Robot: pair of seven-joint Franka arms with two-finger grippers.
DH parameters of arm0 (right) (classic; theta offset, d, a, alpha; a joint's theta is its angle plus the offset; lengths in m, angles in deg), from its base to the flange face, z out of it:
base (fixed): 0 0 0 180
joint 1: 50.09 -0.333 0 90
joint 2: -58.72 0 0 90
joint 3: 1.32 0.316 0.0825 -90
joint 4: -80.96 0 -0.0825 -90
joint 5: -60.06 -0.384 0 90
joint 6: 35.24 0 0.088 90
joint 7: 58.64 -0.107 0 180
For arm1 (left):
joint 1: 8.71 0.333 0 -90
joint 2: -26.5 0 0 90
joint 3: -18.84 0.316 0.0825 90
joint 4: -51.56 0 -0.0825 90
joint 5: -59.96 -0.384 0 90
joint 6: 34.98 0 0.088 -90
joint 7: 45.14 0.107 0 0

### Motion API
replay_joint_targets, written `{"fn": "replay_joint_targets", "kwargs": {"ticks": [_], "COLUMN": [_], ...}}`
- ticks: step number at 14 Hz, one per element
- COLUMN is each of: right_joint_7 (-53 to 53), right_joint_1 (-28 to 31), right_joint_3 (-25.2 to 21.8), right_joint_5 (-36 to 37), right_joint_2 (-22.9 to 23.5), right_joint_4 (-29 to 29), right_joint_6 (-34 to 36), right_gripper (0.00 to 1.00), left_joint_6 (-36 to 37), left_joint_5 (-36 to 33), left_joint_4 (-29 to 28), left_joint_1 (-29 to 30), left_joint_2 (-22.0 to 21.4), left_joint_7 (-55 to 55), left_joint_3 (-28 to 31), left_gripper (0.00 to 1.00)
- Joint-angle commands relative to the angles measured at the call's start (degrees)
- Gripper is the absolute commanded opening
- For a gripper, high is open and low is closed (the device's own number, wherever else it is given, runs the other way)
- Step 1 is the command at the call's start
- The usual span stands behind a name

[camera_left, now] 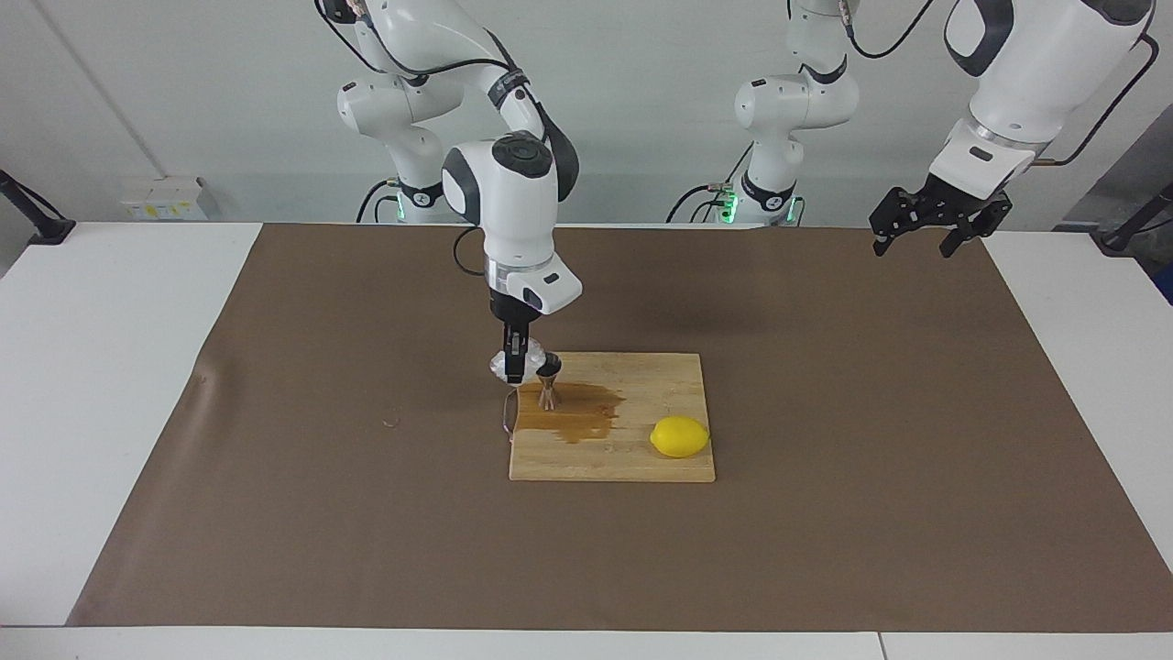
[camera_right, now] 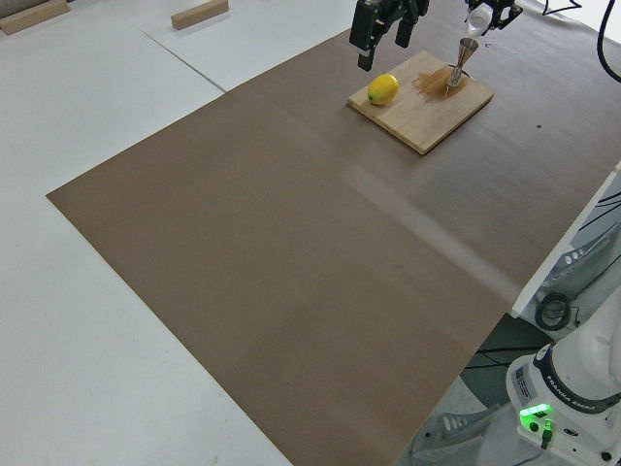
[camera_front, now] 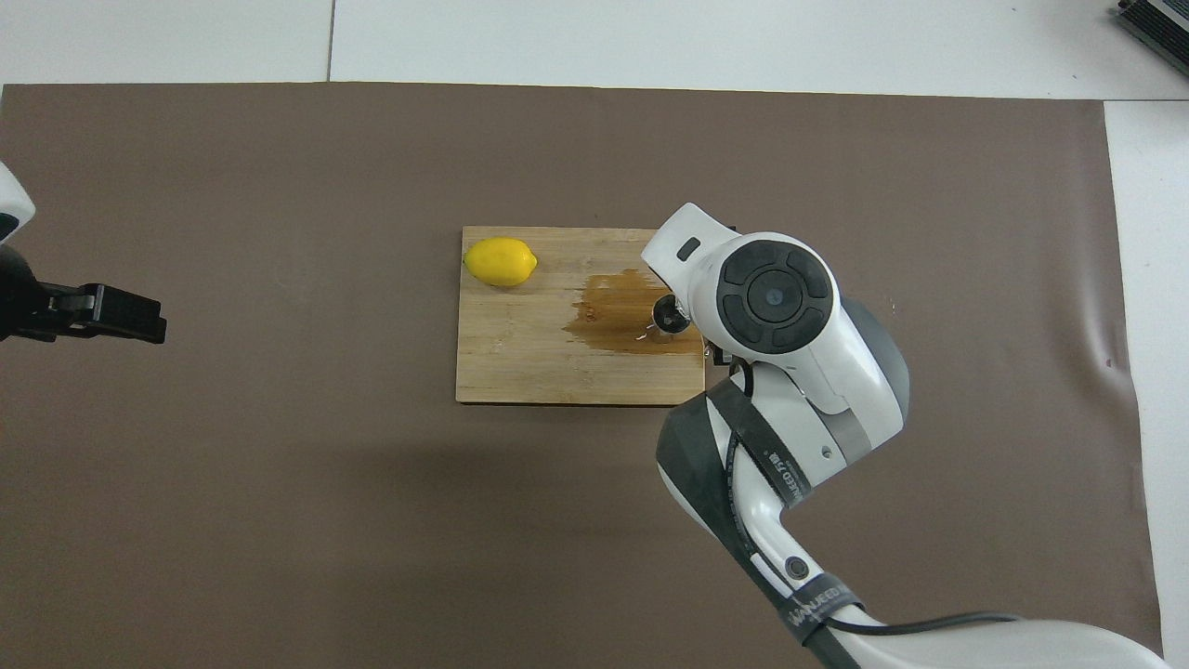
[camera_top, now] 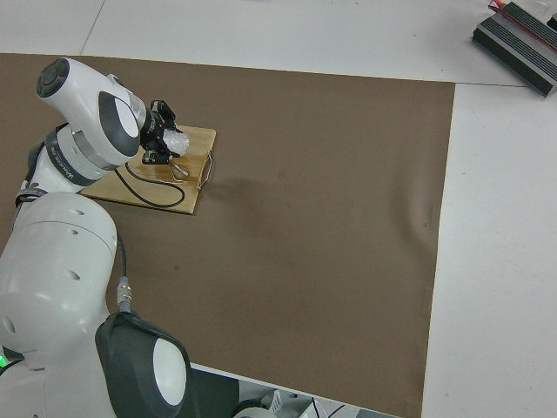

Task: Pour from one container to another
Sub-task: 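Tilt the white cup with the right gripper over the metal cup, then carry the white cup back and lower it to its spot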

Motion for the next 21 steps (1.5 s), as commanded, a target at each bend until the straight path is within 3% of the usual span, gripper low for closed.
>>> {"fn": "replay_joint_targets", "kwargs": {"ticks": [1, 15, 21], "right_joint_7": [-2.66, -0.83, 9.7], "right_joint_1": [0.88, 2.46, 8.52], "right_joint_3": [0.31, 0.31, 0.31], "right_joint_5": [0.62, -7.55, -19.92], "right_joint_2": [-0.24, -2.35, -2.71], "right_joint_4": [0.98, 1.07, 1.16], "right_joint_6": [-2.0, -1.21, -1.3], "right_gripper": [0.4, 0.4, 0.4], "left_joint_6": [0.85, 0.85, 0.85], "left_joint_5": [0.67, 0.67, 0.67], "left_joint_4": [-0.17, -0.17, -0.17], "left_joint_1": [0.34, 0.34, 0.34], "left_joint_2": [-0.36, -0.45, -0.45], "left_joint_7": [-0.44, -0.43, -0.43], "left_joint_3": [-0.02, -0.02, -0.02], "left_gripper": [1.0, 1.0, 1.0]}}
